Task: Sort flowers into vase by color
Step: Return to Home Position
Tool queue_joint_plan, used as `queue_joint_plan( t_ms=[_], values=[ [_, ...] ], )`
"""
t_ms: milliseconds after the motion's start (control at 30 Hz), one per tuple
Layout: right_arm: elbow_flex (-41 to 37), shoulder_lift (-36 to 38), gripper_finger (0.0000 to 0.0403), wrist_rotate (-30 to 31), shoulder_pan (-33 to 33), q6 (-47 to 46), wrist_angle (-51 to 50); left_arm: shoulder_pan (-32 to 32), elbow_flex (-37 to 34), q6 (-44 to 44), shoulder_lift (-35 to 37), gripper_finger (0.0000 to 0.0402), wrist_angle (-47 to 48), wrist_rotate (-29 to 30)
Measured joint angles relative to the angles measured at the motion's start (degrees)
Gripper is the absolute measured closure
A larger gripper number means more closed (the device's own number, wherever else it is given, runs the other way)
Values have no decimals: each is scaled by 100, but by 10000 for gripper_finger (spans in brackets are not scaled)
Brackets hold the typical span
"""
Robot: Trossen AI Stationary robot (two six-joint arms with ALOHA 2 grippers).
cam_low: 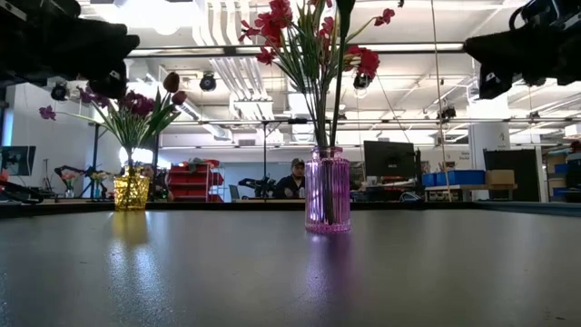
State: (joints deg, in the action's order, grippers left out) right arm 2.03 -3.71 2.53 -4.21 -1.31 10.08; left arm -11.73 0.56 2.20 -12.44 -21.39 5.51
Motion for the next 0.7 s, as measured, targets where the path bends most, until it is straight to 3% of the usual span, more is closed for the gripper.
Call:
queue_joint_plan(
  t_ms=[133, 400, 500, 700],
  values=[
    [-54, 140, 390, 1, 141, -54, -315, -6, 0, 48, 40, 324, 71, 27],
    [-134, 160, 390, 3, 71, -541, -283, -6, 32, 151, -81, 324, 87, 744],
    [-134, 86, 390, 0, -138, -756, -220, -7, 34, 151, -114, 324, 94, 745],
    [-115, -375, 390, -101, -931, -629, 880, -7, 42, 151, -216, 324, 92, 746]
  ],
)
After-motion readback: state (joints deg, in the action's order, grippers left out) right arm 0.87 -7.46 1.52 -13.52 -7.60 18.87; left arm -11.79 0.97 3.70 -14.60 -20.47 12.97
